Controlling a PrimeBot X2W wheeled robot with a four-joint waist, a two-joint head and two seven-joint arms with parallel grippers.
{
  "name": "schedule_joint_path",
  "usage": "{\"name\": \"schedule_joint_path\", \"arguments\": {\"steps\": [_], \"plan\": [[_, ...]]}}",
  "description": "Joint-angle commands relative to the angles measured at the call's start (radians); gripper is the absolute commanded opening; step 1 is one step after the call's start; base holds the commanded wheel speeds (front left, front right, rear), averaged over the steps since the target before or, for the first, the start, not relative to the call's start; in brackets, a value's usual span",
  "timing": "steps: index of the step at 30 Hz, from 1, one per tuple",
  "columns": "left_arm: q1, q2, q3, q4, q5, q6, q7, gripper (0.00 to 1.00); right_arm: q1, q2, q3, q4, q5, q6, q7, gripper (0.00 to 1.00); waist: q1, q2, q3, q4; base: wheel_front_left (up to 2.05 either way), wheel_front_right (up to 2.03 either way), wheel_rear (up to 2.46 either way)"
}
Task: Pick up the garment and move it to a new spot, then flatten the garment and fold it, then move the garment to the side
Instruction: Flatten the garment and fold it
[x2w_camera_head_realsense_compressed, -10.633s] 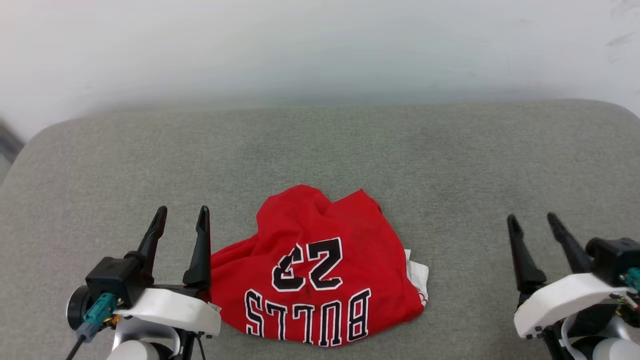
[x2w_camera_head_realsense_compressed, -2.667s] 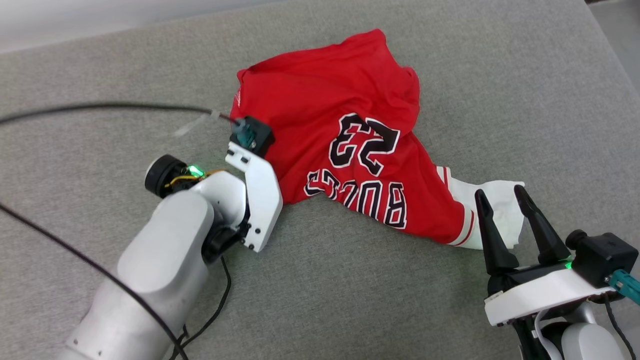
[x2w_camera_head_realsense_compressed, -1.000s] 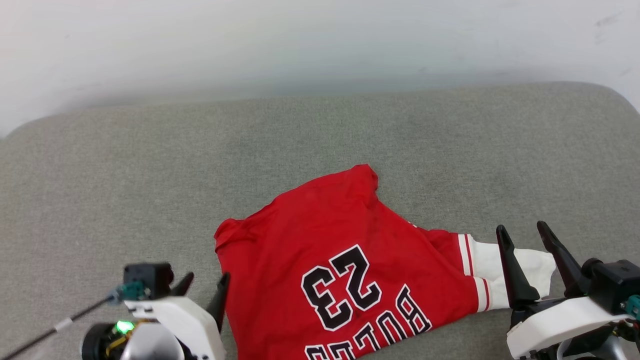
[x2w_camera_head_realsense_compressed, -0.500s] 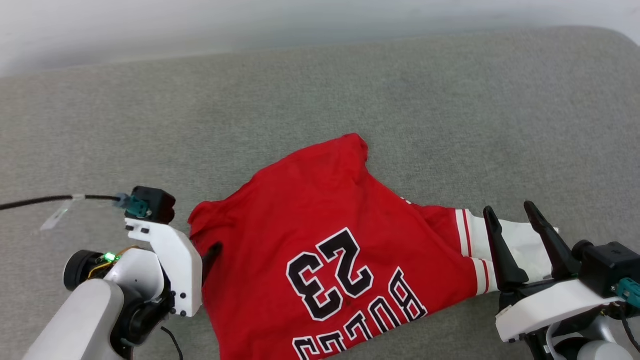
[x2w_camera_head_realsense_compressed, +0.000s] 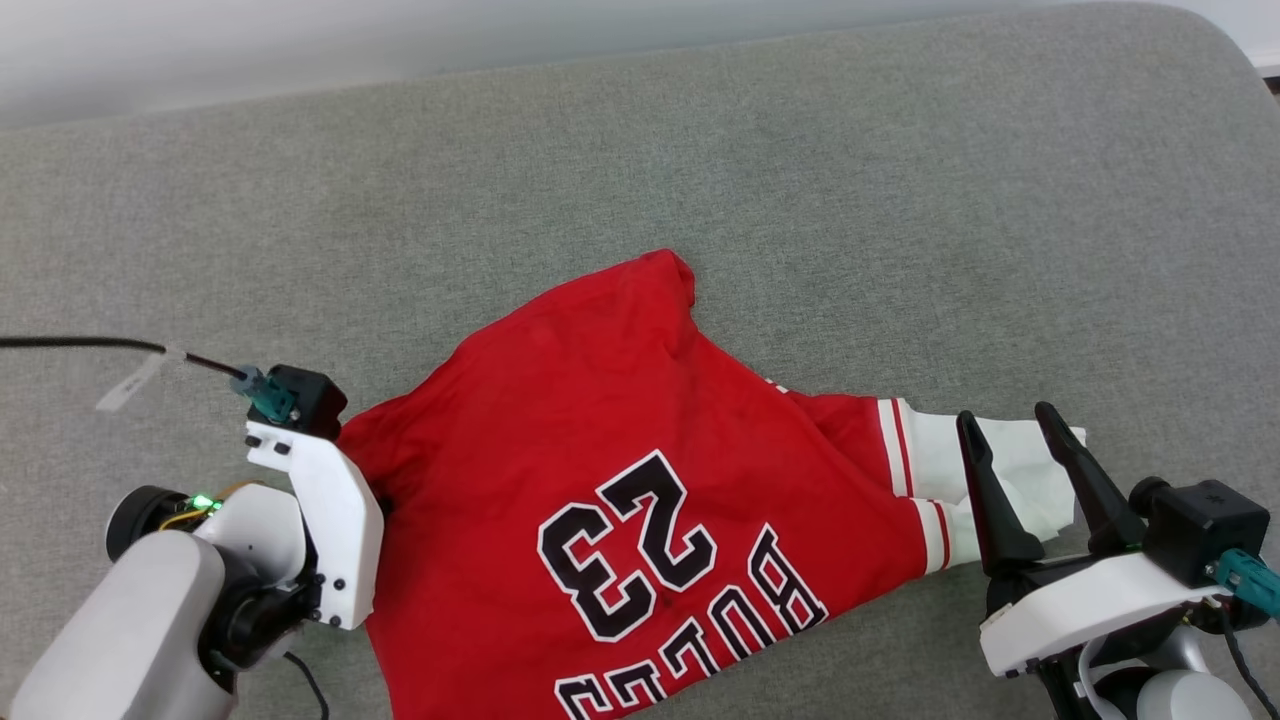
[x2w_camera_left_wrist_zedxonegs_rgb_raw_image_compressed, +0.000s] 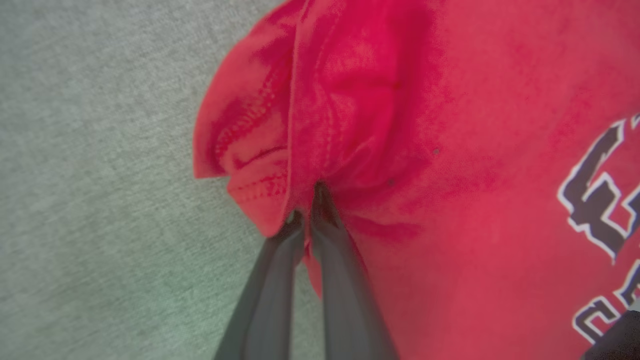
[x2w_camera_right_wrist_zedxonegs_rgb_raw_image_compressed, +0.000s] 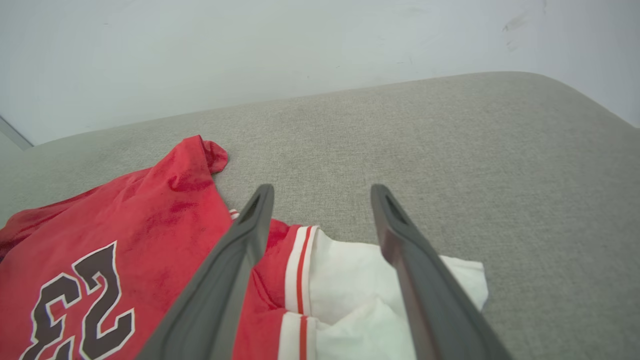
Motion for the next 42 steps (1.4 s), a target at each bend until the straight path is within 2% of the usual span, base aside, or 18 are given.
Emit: {"name": "schedule_joint_path", "arguments": {"steps": [1,7,13,18,25,31,37,42], "plan": [[0.03,-0.014,-0.016,0.007,0.015,-0.007,-0.024,0.0,-0.013,0.002,-0.004,0.006,0.01,0.0,-0.008,1.0,-0.0001,-0.0001,-0.004,0.002,0.0,0.0,0.0],[-0.005,0.005,0.044,-0.122,0.045,0.001,-0.163,0.0,-0.009,0.002,-0.01,0.031,0.02,0.0,-0.006,1.0,-0.0001,-0.0001,-0.032,0.009,0.0,0.0,0.0],[-0.038,0.009,0.09,-0.29,0.076,0.041,-0.231,0.0,0.001,0.002,-0.011,0.04,0.028,0.0,0.004,1.0,-0.0001,-0.0001,-0.057,0.02,0.0,0.0,0.0],[-0.116,-0.017,0.102,-0.312,0.1,0.051,-0.273,0.0,-0.012,0.002,-0.005,0.041,0.03,0.0,0.007,1.0,-0.0001,-0.0001,-0.058,0.016,0.0,0.0,0.0],[-0.276,-0.061,0.133,-0.176,0.123,0.05,-0.355,0.0,-0.027,0.002,0.007,0.041,0.044,0.0,-0.002,1.0,-0.0001,-0.0001,-0.018,-0.023,0.0,0.0,0.0],[-0.388,-0.083,0.146,0.026,0.132,0.035,-0.415,0.0,-0.047,0.002,0.022,0.059,0.066,0.0,-0.026,1.0,-0.0001,-0.0001,0.047,-0.064,0.0,0.0,0.0],[-0.438,-0.097,0.144,0.244,0.122,0.008,-0.445,0.0,-0.074,0.002,0.033,0.078,0.077,0.0,-0.056,1.0,-0.0001,-0.0001,0.094,-0.091,0.0,0.0,0.0],[-0.45,-0.116,0.128,0.361,0.106,-0.02,-0.435,0.0,-0.093,0.002,0.032,0.084,0.073,0.0,-0.07,1.0,-0.0001,-0.0001,0.111,-0.095,0.0,0.0,0.0]]}}
